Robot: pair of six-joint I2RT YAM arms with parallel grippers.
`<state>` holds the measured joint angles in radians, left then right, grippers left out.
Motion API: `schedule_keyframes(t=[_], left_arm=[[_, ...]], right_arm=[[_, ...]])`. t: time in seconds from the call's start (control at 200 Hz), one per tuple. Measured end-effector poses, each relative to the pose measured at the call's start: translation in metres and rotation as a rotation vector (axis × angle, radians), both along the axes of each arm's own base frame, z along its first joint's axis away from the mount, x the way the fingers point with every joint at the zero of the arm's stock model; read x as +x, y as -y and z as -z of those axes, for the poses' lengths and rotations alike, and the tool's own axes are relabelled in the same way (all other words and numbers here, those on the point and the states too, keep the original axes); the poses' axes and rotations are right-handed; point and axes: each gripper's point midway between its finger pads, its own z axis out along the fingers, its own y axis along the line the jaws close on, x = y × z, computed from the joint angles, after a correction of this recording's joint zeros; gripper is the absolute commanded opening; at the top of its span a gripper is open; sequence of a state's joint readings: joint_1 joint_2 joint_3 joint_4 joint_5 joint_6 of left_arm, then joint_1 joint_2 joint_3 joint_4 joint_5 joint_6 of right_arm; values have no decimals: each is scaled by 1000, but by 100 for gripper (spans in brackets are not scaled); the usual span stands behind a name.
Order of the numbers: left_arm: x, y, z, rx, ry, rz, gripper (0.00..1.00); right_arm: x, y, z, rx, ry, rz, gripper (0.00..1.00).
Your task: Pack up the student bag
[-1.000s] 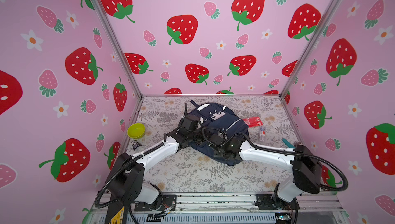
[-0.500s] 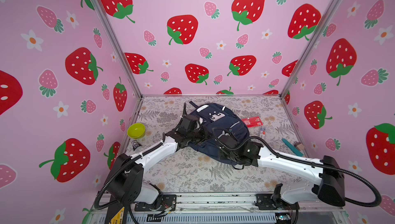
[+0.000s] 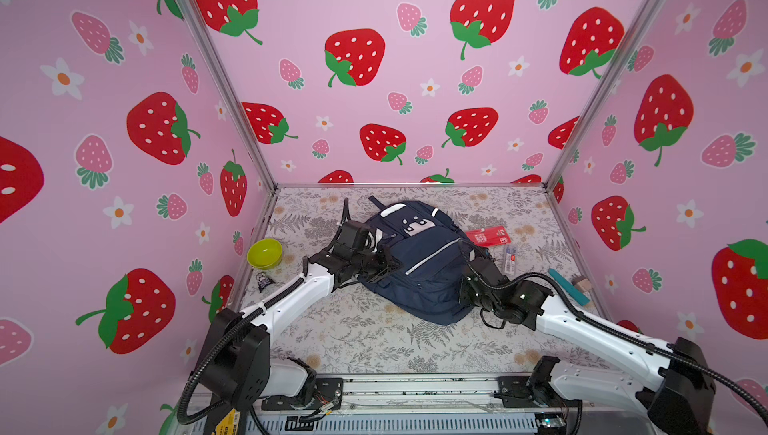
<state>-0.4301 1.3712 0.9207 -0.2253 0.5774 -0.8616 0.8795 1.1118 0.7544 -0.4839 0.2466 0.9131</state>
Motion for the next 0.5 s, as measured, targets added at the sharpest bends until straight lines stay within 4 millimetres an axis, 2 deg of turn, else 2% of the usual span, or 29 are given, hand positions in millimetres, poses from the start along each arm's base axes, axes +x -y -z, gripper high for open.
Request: schedule_keyframes(t=[0.14, 0.25, 0.265, 0.275, 0.315, 0.36, 0.43, 0.5], left_arm=[[7, -29, 6, 13, -31, -34, 0], [20, -64, 12, 38, -58, -111, 0], [22, -69, 12, 41, -64, -122, 4], [23, -72, 12, 43, -63, -128, 10], [28, -83, 14, 53, -72, -152, 26], [36, -97, 15, 84, -68, -199, 37], [48, -117, 14, 122, -47, -267, 50], [50, -129, 10, 145, -32, -314, 53]], right_arm=[[-1, -17, 2, -4, 23, -109, 0], [-23, -57, 1, -12, 42, -273, 0], [-27, -62, 1, -14, 45, -294, 0], [-28, -67, -1, -12, 50, -307, 0], [-37, -84, -4, -3, 59, -365, 0], [-46, -100, -5, 3, 60, -411, 0], [-59, -116, -3, 12, 39, -470, 0], [-67, -129, 1, 26, 14, -507, 0]])
